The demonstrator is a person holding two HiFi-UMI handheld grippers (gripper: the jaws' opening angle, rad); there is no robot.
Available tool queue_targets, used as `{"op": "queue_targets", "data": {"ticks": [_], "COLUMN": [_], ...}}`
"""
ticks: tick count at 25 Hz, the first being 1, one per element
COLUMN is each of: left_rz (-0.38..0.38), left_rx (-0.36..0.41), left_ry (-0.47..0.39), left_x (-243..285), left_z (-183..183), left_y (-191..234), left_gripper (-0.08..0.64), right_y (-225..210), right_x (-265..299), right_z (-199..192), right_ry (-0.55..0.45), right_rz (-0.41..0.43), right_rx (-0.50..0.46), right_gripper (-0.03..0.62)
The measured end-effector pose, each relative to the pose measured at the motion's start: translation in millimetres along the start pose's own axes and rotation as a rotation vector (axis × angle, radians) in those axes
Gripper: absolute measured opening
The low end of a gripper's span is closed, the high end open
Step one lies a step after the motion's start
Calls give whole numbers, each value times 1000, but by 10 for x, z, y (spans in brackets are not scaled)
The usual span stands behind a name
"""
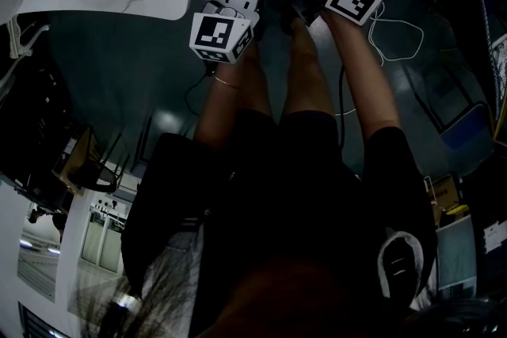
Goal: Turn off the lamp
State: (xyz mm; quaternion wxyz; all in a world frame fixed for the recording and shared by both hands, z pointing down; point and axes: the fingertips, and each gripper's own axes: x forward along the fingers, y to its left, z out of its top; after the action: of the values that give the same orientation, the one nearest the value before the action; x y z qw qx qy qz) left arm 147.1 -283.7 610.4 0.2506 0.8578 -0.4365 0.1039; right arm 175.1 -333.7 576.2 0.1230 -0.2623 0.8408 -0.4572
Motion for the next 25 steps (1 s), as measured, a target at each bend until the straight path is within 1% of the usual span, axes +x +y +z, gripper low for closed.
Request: {"op": "queue_targets", "data": {"ticks": [2, 3, 5, 6, 9, 13, 18, 20, 23, 25], "left_rz": [-8, -9, -10, -9, 2, -9, -24, -26, -28, -29], "left_rx": [-2, 1, 11, 14, 17, 29, 53, 51, 50, 58], "left_ry": [3, 3, 2, -1, -23, -34, -23, -27, -29, -23], "left_x": [1, -1, -11, -18, -41, -42, -35, -27, 12, 34], "left_z": [-14, -16, -18, -16, 18, 42, 29, 39, 38, 33], "left_y": [0, 0, -3, -2, 22, 7, -27, -41, -70, -88], "left_gripper": [15, 15, 15, 15, 14, 8, 6, 6, 6, 6], "right_y": [-63, -104, -193, -220, -256, -334, -374, -378, -396, -408], "right_x": [-13, -27, -69, -88, -105, -136, -144, -155, -189, -217], "right_z": [5, 17, 51, 62, 62, 13, -65, -54, -10, 15], "right_ry": [-15, -24, -35, -35, -25, -9, 38, 39, 22, 12], "right_rz": [-38, -64, -113, -123, -126, -168, -212, -216, -209, -212], "right_rx": [-6, -13, -42, -52, -47, -69, -128, -143, -139, -142], "right_gripper": [77, 67, 61, 61, 61, 63, 63, 63, 61, 24]}}
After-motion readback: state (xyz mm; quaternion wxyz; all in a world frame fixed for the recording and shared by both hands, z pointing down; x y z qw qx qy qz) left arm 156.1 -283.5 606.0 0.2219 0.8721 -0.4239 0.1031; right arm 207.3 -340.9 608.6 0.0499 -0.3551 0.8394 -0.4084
